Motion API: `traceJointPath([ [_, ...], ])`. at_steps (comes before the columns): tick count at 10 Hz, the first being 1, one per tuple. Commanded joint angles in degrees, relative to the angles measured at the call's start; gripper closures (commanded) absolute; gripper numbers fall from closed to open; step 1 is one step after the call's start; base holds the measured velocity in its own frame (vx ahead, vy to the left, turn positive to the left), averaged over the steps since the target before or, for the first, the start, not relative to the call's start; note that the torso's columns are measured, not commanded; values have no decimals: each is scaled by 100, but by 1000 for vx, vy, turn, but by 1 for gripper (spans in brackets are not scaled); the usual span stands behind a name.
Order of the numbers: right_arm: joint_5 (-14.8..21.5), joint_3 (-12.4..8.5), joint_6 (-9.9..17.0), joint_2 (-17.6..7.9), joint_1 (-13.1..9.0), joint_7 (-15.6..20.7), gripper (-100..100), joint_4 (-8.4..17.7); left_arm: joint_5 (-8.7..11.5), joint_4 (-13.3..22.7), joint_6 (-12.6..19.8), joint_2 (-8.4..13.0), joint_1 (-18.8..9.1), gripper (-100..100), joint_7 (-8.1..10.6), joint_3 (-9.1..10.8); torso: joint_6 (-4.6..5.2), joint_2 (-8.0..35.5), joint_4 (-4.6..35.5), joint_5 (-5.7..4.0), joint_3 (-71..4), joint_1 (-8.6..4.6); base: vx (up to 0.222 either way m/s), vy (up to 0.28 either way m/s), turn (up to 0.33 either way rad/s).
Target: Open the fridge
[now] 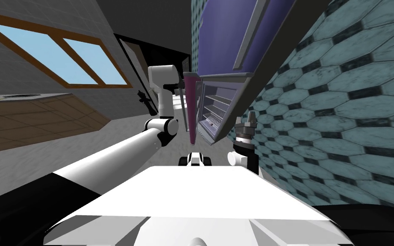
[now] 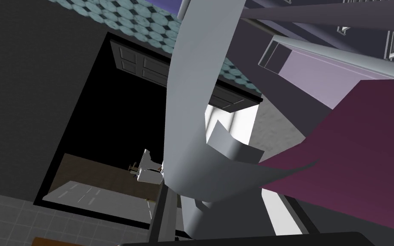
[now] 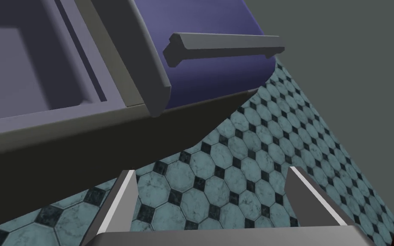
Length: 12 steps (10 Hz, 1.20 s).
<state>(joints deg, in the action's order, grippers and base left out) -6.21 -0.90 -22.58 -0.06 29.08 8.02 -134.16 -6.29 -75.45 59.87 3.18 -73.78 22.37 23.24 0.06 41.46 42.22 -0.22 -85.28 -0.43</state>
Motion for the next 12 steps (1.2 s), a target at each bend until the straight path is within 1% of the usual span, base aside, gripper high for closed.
traceJointPath([
  [1,0,0,0,0,1,0,0,0,182,48,-82,-13,-79,100,-49,-24,7,-7,1,3,0,16,72,327,-51],
  [2,0,0,0,0,0,0,0,0,316,79,-94,-46,-102,100,-103,-51,1,-7,2,1,-6,3,35,377,-72],
  [4,0,-1,0,-1,1,0,0,0,584,143,-118,-113,-147,100,-210,-106,-1,23,5,12,22,37,62,427,-105],
  [5,0,-1,0,-1,1,0,0,0,584,143,-118,-113,-147,100,-210,-106,0,31,5,16,32,40,72,326,-55],
  [6,0,0,0,0,1,0,0,0,575,143,-85,-118,-145,100,-207,-107,-12,49,-1,11,43,8,25,131,-38],
  [7,0,2,0,3,0,0,0,0,720,154,-103,-152,-180,100,-278,-138,-22,69,-8,-1,58,-40,81,185,-60],
  [8,0,2,0,2,0,0,0,0,843,171,-100,-179,-193,100,-334,-159,-1,46,0,-1,44,-4,94,364,-146],
  [9,0,0,0,0,0,0,0,0,843,171,-100,-179,-193,100,-334,-159,12,29,4,16,28,58,88,314,-95],
  [10,0,0,0,1,1,0,0,0,966,188,-97,-205,-206,100,-390,-180,-4,32,2,22,31,48,134,220,-64],
  [11,0,1,0,1,2,0,0,0,966,188,-97,-205,-206,100,-390,-180,2,21,-2,9,23,9,135,183,-31],
  [12,0,1,0,2,1,0,0,0,1090,204,-94,-232,-219,100,-446,-200,4,11,-2,-3,11,-18,112,260,-56],
])
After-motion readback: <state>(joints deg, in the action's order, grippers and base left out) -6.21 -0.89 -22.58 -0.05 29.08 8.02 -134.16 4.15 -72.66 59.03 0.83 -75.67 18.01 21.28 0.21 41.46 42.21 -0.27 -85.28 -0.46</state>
